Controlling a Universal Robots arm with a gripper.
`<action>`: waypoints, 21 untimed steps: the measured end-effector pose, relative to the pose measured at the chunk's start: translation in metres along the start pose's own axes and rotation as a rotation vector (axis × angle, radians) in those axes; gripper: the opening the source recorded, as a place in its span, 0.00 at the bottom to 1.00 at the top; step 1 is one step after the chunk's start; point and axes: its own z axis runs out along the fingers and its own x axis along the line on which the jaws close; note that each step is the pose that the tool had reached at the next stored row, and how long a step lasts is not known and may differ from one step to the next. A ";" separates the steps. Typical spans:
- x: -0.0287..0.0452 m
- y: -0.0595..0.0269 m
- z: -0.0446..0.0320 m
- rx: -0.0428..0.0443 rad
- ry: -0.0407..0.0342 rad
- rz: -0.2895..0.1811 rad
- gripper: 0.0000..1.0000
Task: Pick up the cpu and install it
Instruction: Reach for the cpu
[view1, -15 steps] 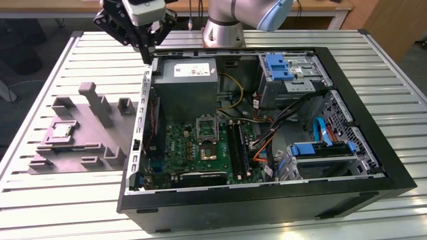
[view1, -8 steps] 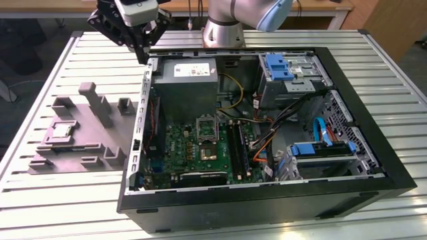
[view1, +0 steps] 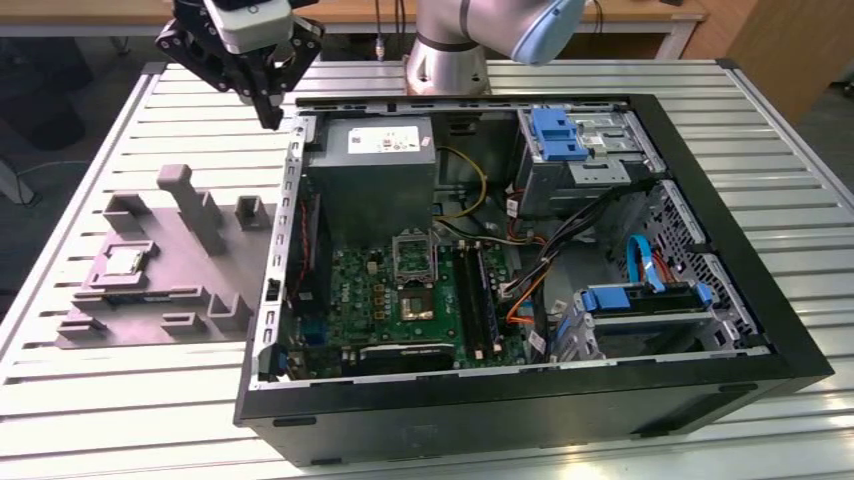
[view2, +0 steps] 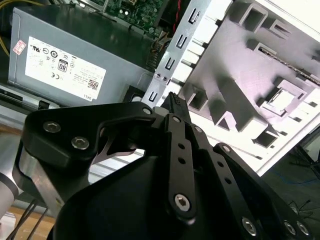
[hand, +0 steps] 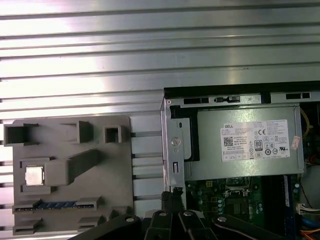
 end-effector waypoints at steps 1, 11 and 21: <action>0.0005 0.0000 0.0000 0.0000 0.0000 0.000 0.11; 0.0124 -0.0010 -0.0002 0.0000 0.0000 0.000 0.11; 0.0201 -0.0015 -0.0003 0.0000 0.0000 0.000 0.11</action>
